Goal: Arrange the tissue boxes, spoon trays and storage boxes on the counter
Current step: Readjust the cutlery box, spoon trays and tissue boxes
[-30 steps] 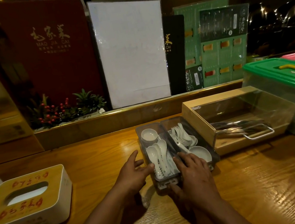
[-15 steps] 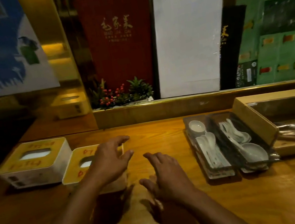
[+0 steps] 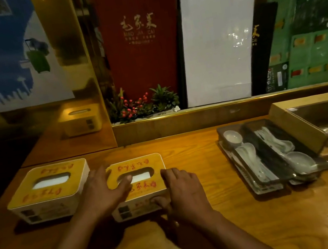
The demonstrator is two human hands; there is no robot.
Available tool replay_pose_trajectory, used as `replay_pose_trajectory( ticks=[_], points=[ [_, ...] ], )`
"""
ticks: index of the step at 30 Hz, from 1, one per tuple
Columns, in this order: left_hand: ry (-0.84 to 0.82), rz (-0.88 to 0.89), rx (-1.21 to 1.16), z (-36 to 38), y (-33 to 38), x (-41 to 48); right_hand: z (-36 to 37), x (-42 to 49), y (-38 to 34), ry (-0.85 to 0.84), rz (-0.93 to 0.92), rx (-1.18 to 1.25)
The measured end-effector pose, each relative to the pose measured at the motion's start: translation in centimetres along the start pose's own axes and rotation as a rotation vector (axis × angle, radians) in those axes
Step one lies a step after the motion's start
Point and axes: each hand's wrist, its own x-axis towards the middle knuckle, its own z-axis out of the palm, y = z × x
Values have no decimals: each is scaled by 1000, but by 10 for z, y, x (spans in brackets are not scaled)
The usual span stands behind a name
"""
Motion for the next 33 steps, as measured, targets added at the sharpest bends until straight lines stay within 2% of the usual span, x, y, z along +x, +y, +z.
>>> replay_pose_trajectory(
  ticks=[3,7,11,21,33],
  points=[
    [-48,23,-140,14,11,6,-8,3,18,3,67,-22],
    [-223,39,-284,39,31,14,-28,8,65,-4,152,-96],
    [-328,71,-306,75,65,19,-45,17,112,-18,229,-145],
    [-215,79,-289,133,129,43,-63,37,176,-2,315,-121],
    [-255,51,-289,143,138,64,-67,45,189,41,320,-35]
  ],
)
